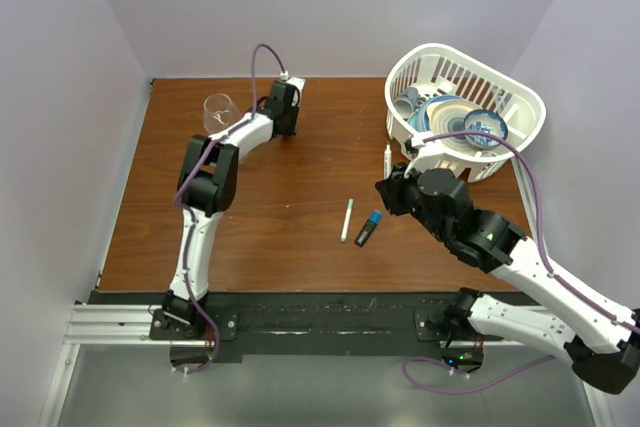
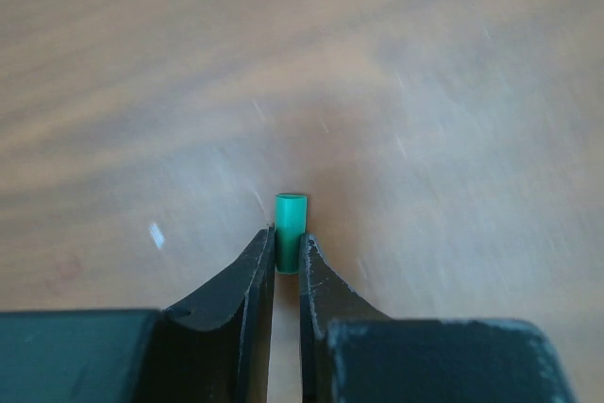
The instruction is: Insert the pens into the pen caps
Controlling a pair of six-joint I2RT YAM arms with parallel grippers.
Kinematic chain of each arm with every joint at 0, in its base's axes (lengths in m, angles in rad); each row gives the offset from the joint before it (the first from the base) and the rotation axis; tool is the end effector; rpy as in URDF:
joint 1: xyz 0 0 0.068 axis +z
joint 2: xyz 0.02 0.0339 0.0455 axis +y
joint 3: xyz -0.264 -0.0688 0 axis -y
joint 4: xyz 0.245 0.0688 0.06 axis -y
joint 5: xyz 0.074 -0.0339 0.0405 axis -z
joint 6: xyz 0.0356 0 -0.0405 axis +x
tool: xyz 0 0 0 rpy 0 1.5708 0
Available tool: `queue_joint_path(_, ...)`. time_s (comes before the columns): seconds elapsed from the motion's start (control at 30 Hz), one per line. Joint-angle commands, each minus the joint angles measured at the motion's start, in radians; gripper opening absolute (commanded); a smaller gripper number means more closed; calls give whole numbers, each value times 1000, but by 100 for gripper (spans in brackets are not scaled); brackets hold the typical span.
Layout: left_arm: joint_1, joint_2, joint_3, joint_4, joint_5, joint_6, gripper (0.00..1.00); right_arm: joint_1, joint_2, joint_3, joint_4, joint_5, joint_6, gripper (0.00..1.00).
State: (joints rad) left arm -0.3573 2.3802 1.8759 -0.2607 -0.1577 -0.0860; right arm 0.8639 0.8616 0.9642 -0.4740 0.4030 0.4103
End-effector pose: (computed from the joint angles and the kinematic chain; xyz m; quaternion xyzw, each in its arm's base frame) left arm 0.5016 -0.1813 0.1542 0.0934 0.9128 -0.0152 0.3972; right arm 0.1308 0.1317 0.3599 -0.0718 0.8135 0.1961 0.5428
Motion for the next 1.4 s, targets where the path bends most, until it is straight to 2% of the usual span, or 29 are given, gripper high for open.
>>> queue_joint_path(0.0,-61,-150,-135,-84,90,11,0,3,-24,4,26,19,7,0)
queue_joint_path(0.13,-120,-342,-371,-92,106,-40,0,3,-39,13,5,26,5,0)
queue_joint_path(0.2,-150,-404,-485,-87,151,-12,0,3,-56,16,-5,28,4,0)
queue_joint_path(0.27,-164,-466,-537,-130,237,23,0,3,-71,10,-12,28,10,0)
queue_joint_path(0.4,-167,-509,-604,-268,401,190,1,3,-108,1,-20,17,30,0)
queue_joint_path(0.6,-169,-697,-782,-189,391,414,0,3,-128,-1,-34,5,48,0)
queue_joint_path(0.73,-169,-728,-816,-164,325,543,1,3,-137,10,-52,10,50,0)
queue_joint_path(0.83,-169,-702,-819,-178,357,635,8,3,-148,8,-58,13,55,0)
queue_joint_path(1.1,-170,-662,-807,-169,423,704,10,4,-157,24,-83,33,48,0)
queue_joint_path(1.13,-170,-662,-801,-170,425,707,11,3,-156,25,-83,34,45,0)
queue_joint_path(1.23,-170,-661,-773,-192,434,712,25,3,-147,33,-86,34,42,0)
queue_joint_path(1.3,-170,-664,-770,-192,426,706,31,3,-145,31,-84,34,39,0)
queue_joint_path(1.33,-170,-665,-771,-199,426,707,41,3,-145,31,-83,33,41,0)
queue_joint_path(1.37,-172,-668,-773,-199,425,709,46,3,-145,33,-83,33,41,0)
